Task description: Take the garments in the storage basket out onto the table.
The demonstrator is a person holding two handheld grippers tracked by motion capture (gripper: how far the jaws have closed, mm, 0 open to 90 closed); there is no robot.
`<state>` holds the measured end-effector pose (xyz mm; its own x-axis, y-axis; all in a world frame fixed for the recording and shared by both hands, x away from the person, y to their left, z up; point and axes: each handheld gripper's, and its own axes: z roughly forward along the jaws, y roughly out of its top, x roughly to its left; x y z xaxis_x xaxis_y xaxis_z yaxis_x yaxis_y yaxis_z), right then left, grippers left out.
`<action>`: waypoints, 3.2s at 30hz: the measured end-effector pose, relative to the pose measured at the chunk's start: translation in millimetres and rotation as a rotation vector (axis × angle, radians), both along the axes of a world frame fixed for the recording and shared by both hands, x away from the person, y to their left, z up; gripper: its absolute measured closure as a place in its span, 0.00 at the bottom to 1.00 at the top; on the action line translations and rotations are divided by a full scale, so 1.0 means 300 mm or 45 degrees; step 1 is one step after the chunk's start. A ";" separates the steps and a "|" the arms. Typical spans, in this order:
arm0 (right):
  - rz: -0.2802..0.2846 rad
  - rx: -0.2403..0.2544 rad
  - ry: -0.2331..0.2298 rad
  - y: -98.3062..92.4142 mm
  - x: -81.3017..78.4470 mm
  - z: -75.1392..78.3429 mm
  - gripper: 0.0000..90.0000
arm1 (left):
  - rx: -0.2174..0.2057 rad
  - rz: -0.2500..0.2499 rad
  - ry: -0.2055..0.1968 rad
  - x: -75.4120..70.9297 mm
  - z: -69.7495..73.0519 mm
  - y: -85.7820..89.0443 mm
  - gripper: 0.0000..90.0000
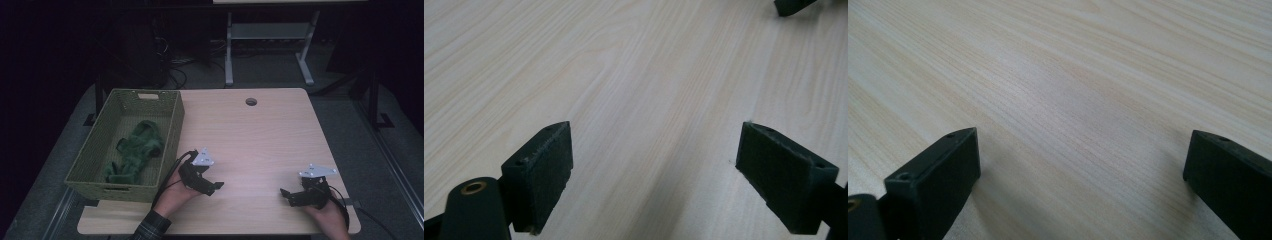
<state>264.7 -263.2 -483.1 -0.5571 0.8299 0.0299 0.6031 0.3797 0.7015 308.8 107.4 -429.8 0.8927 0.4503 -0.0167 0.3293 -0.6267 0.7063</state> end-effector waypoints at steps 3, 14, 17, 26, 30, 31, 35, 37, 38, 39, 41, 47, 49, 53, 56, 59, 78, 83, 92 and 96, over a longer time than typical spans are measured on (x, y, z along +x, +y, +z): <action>-0.002 0.002 -0.003 0.001 0.000 -0.001 0.01 | 0.001 -0.004 -0.010 0.002 0.016 -0.001 0.16; -0.002 0.002 -0.003 0.001 0.000 -0.001 0.02 | -0.007 -0.020 -0.038 0.015 0.067 0.002 0.16; -0.002 0.002 -0.003 0.000 0.000 -0.001 0.02 | -0.014 -0.018 -0.045 0.019 0.084 0.002 0.16; -0.003 0.003 -0.002 0.001 0.000 -0.001 0.01 | -0.028 -0.036 -0.058 0.030 0.130 0.007 0.16; -0.002 0.002 -0.002 0.001 0.000 -0.001 0.02 | -0.033 -0.038 -0.068 0.036 0.146 0.011 0.16; -0.002 0.003 -0.003 0.001 0.000 -0.001 0.02 | -0.040 -0.032 -0.061 0.036 0.151 0.012 0.16; -0.001 0.002 -0.002 0.000 0.000 0.000 0.02 | -0.044 -0.045 -0.060 0.048 0.172 0.023 0.16; -0.001 0.001 -0.001 0.000 0.000 0.000 0.02 | -0.044 -0.048 -0.061 0.051 0.177 0.026 0.16; -0.001 0.001 -0.002 0.000 0.000 0.000 0.02 | -0.048 -0.054 -0.068 0.056 0.188 0.030 0.16; -0.001 0.001 -0.002 0.000 0.000 0.000 0.01 | -0.061 -0.052 -0.068 0.059 0.193 0.032 0.16; -0.001 0.001 -0.002 0.000 0.000 0.000 0.02 | -0.059 -0.055 -0.063 0.064 0.203 0.036 0.16; 0.002 -0.001 -0.008 -0.001 0.001 -0.001 0.02 | -0.067 -0.046 -0.067 0.080 0.233 0.054 0.16; 0.002 0.000 -0.007 -0.001 0.001 -0.001 0.02 | -0.056 -0.042 -0.064 0.086 0.242 0.064 0.16; 0.002 0.000 -0.007 0.000 0.001 -0.001 0.02 | -0.052 -0.021 -0.060 0.096 0.255 0.082 0.16; 0.002 0.000 -0.007 0.000 0.001 -0.001 0.02 | -0.042 -0.024 -0.053 0.103 0.266 0.093 0.16; 0.002 0.000 -0.007 -0.001 0.001 -0.001 0.02 | -0.035 -0.018 -0.054 0.110 0.274 0.102 0.16; 0.002 -0.001 -0.006 -0.001 0.001 -0.001 0.02 | 0.000 0.103 -0.056 0.149 0.283 0.221 0.16; 0.002 0.000 -0.006 0.000 0.001 -0.001 0.01 | -0.007 0.140 -0.061 0.155 0.289 0.260 0.16; 0.002 0.000 -0.006 0.000 0.001 -0.001 0.02 | 0.001 0.211 -0.069 0.160 0.292 0.333 0.16; 0.002 -0.001 -0.006 -0.001 0.001 -0.001 0.02 | 0.008 0.237 -0.069 0.161 0.292 0.363 0.16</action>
<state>265.0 -263.4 -483.3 -0.5588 0.8289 0.0269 0.5992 0.3811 0.7041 357.3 216.5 -342.1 0.7935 0.6077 0.0328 0.4013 -0.5629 0.7226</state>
